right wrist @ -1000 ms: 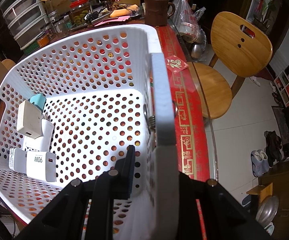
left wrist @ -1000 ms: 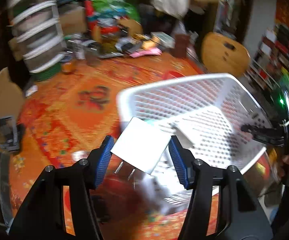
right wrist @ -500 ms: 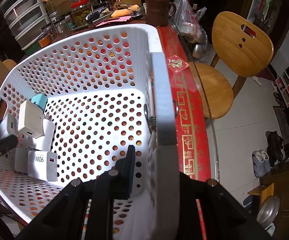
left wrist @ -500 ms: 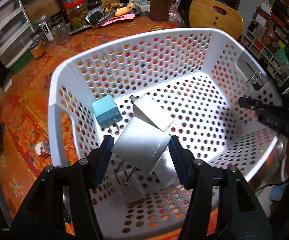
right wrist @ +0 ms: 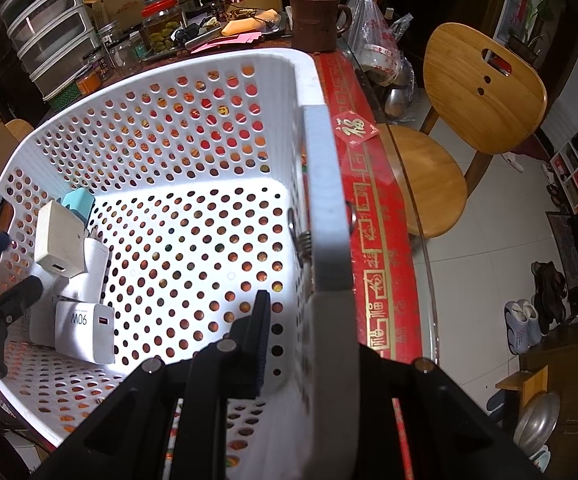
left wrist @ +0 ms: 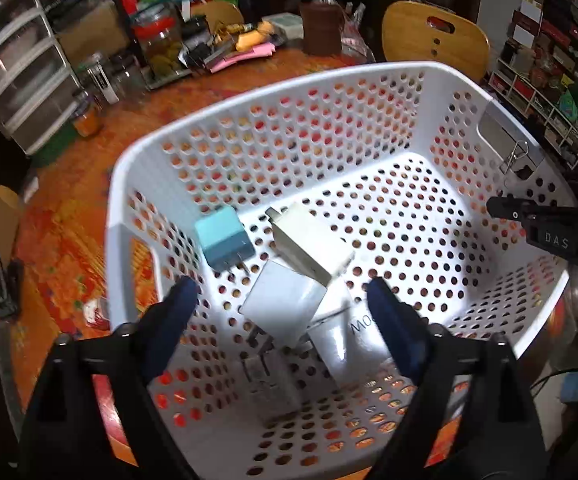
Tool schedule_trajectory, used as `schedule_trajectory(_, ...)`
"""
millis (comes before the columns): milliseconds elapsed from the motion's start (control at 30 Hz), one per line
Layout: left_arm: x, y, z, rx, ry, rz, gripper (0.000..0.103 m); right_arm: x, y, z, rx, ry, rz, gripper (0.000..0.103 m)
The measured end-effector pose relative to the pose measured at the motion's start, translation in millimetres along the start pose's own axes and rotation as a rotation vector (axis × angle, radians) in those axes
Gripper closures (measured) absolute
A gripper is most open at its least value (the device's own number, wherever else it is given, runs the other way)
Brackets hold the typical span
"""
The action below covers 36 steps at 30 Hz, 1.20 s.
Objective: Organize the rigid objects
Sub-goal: 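Return the left tool to the table and grasp the Hello Kitty charger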
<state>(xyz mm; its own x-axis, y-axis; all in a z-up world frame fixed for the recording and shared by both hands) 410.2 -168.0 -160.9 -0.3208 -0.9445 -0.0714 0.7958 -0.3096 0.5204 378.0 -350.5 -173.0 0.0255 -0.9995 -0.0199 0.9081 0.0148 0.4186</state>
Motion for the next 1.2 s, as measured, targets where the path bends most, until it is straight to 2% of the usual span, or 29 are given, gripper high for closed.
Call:
schedule_trajectory(100,-2,0,11,0.035,-0.004,-0.012,0.01,0,0,0,0.0,-0.001,-0.001,0.087)
schedule_trajectory(333,-20,-4,47,0.15,0.017,-0.003,0.008,0,0,0,-0.001,-0.002,0.001,0.087)
schedule_trajectory(433,-45,-7,76,0.238,0.012,0.044,0.008,0,1,0,0.0,-0.002,0.0,0.087)
schedule_trajectory(500,-71,-8,92,0.288,0.037,0.089,0.001,0,0,0,0.001,-0.002,0.0,0.087)
schedule_trajectory(567,-110,-11,100,0.314,0.072,0.166,0.001,0,0,0,0.001,-0.002,-0.001,0.087)
schedule_trajectory(633,-146,-16,89,0.279,0.085,0.227,0.001,0,0,0,0.001,-0.002,-0.001,0.087)
schedule_trajectory(733,-201,-31,35,0.145,0.114,0.314,0.001,0,1,0,0.003,-0.001,-0.002,0.087)
schedule_trajectory(867,-233,-59,-38,-0.012,0.138,0.362,0.006,0,-1,0,0.006,0.004,-0.005,0.087)
schedule_trajectory(967,-237,-67,-64,-0.052,0.114,0.375,0.007,0,-1,0,0.004,-0.001,-0.007,0.087)
schedule_trajectory(1133,-229,-62,-82,-0.046,0.076,0.4,0.006,0,0,0,0.001,-0.003,-0.004,0.087)
schedule_trajectory(1200,-224,-58,-91,-0.061,0.09,0.396,0.006,0,0,0,0.001,-0.004,-0.006,0.087)
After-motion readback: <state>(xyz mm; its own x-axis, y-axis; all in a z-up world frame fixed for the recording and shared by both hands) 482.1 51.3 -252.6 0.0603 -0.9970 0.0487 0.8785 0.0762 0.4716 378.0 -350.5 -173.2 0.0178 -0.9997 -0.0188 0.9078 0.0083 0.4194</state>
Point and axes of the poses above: each gripper's, at about its wrist camera, not at the fingertips, and z roughly against the way its jaws point, x to its right, y to its top, the point moved 6 cm from there along -z, roughly the way its jaws point, and after that the axes turned 3 degrees about z, right-handed, at the moved point
